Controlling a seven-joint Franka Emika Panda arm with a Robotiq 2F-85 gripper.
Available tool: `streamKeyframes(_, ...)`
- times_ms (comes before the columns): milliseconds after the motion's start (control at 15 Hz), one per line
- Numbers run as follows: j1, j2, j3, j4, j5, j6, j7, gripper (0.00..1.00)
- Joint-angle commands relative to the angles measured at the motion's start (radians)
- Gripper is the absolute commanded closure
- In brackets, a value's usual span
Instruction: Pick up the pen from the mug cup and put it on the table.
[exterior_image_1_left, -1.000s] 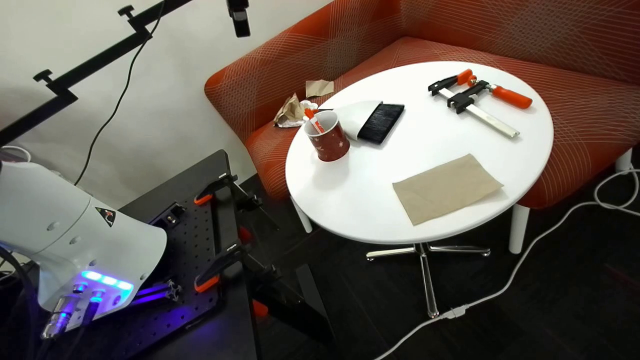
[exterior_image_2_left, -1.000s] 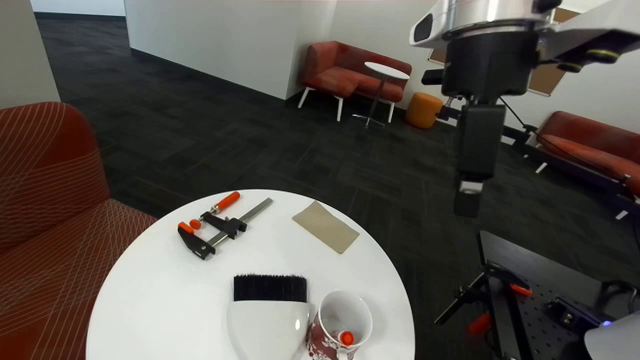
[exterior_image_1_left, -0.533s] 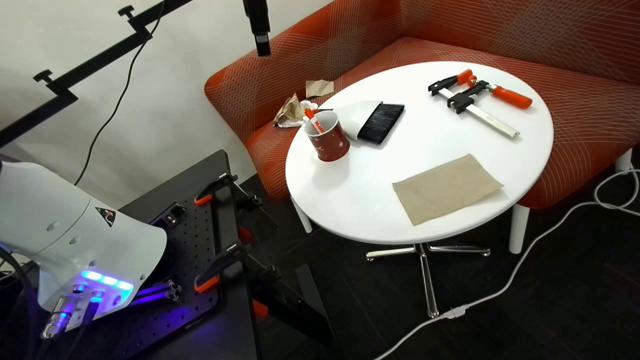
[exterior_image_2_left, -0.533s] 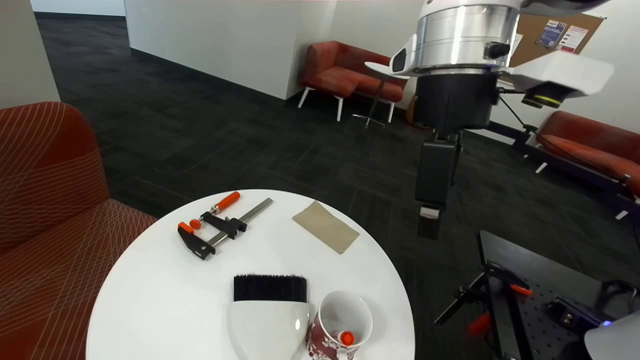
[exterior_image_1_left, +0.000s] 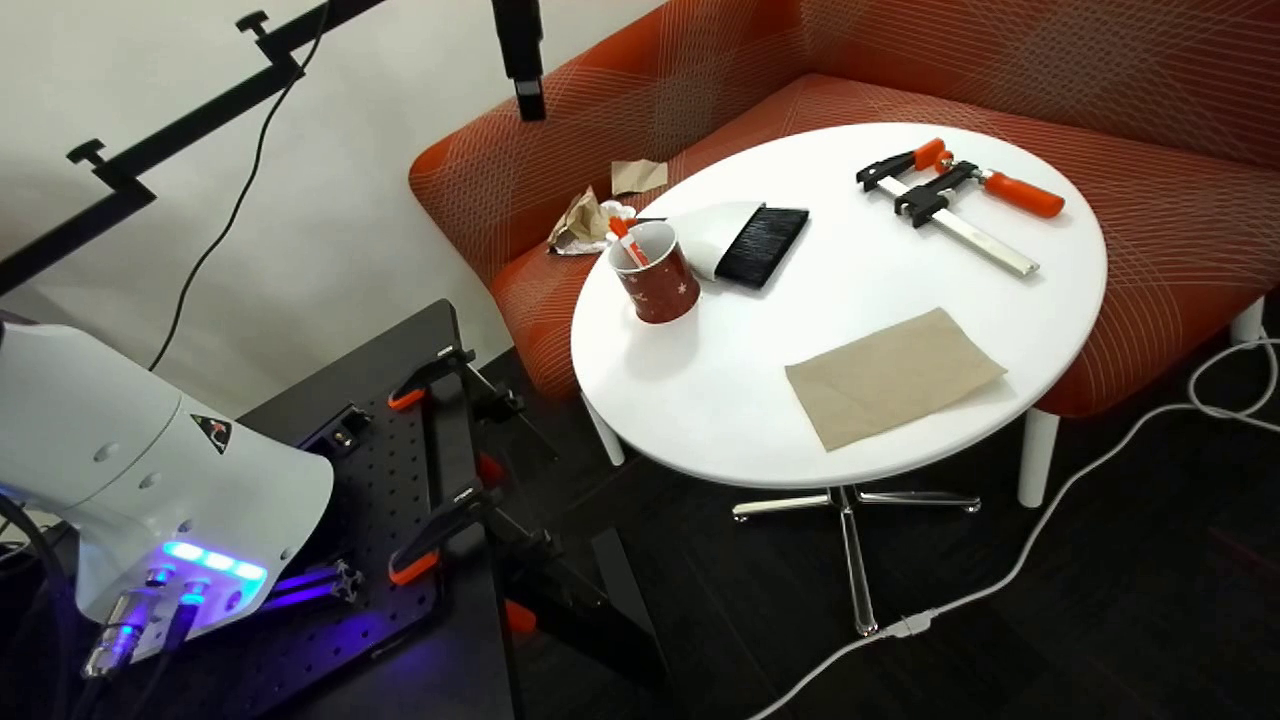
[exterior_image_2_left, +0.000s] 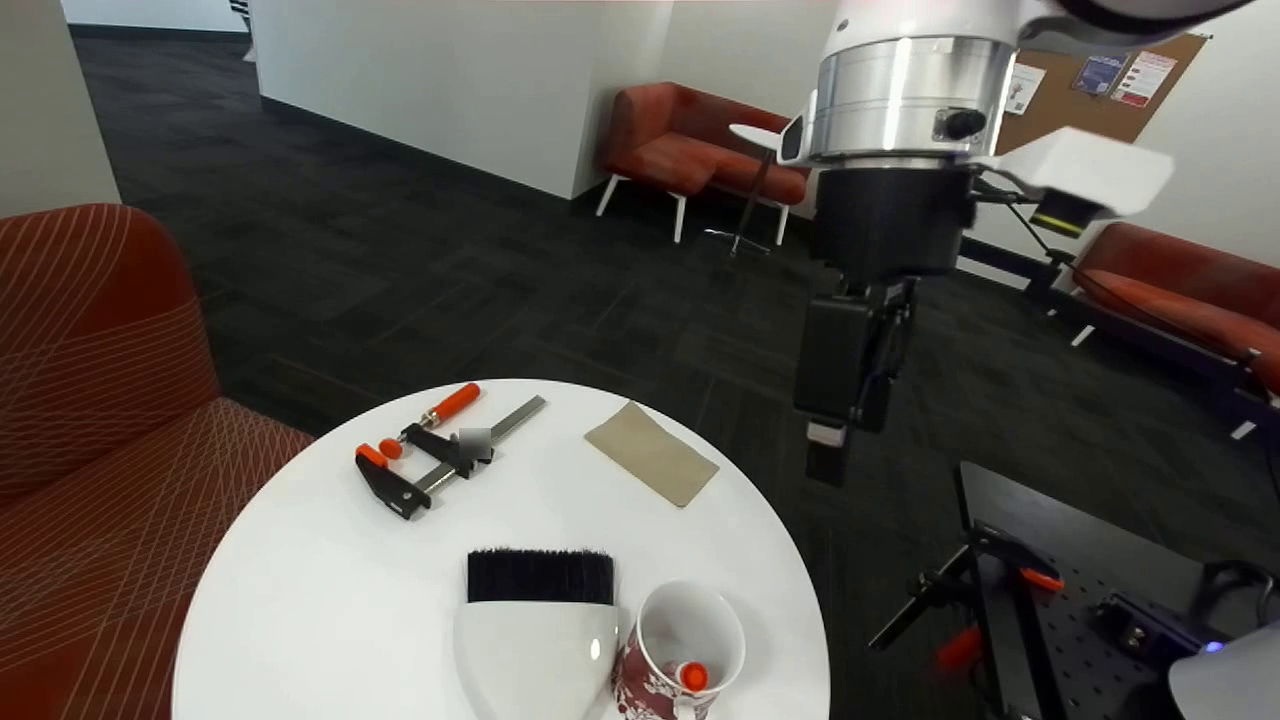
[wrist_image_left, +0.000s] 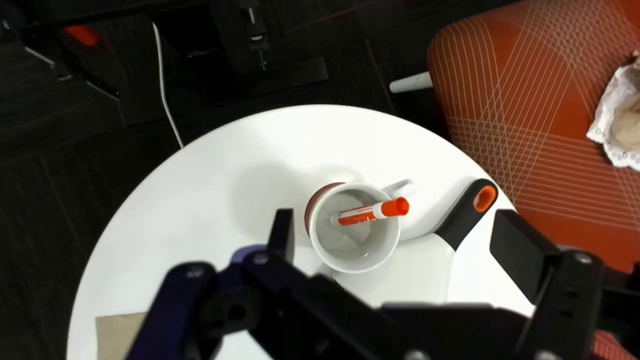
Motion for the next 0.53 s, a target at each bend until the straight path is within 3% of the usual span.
streamKeyframes(0, 0.004, 0.046, 0.008, -0.012, 0.049, 0.106, 0.166, 0.0)
streamKeyframes(467, 0.016, 0.157, 0.006, -0.042, 0.176, 0.298, 0.366, 0.0)
